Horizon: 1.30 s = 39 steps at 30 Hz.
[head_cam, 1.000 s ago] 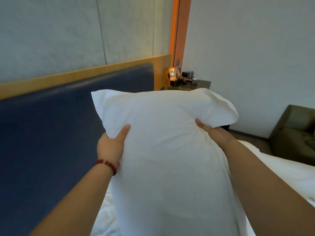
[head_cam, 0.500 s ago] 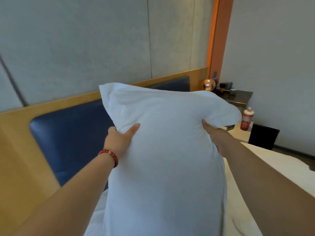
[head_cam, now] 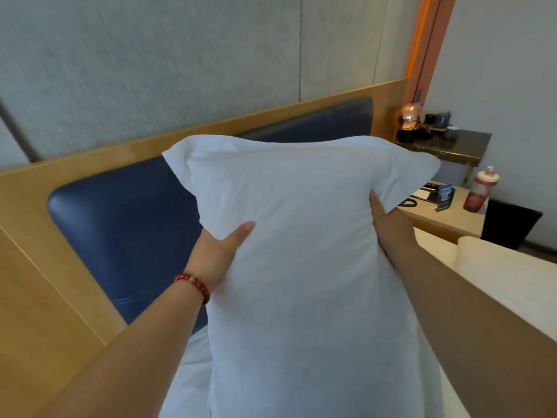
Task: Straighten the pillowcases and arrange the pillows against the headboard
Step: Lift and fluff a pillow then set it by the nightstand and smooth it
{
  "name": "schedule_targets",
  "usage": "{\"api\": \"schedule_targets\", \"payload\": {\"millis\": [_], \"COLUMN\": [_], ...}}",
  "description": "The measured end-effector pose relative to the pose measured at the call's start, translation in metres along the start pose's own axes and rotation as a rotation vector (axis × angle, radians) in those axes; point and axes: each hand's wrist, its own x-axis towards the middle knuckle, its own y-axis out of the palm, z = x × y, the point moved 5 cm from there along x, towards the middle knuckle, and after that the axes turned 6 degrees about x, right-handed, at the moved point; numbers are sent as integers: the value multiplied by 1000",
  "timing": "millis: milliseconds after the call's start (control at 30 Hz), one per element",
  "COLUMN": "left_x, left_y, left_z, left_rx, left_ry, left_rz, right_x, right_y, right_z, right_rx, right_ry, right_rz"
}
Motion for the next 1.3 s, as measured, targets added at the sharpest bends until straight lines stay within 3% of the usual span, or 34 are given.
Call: {"api": "schedule_targets", "payload": {"millis": [167, 300, 500, 567, 700, 800, 967, 1100, 1300], "left_x": [22, 27, 27, 36, 64, 100, 157, 186, 222], "left_y": [-2, 2, 12, 14, 24, 41, 91, 116, 132], "left_z": [-10, 13, 62, 71, 80, 72, 25, -2, -35], "left_rx": [-100, -148, -81, -88, -141, -155, -283, -367, -380], "left_ry": [-53, -159, -254, -227, -156, -89, -64, -63, 23], "left_rz": [-178, -262, -268, -259, -180, -117, 212, 365, 422], "right_x": [50, 66, 47, 45, 47, 55, 49, 39, 25], "right_y": [27, 43, 66, 66, 59, 43, -3, -24, -38], "right_z": [39, 56, -10, -14, -8, 8, 37, 63, 89], "right_rx": [-114, -194, 54, 91, 74, 5, -4, -66, -18], "right_ry": [-136, -124, -17, -18, -30, -75, -30, 26, 10], "right_rz": [22, 53, 240, 223, 60, -175, -541, -685, -797]}}
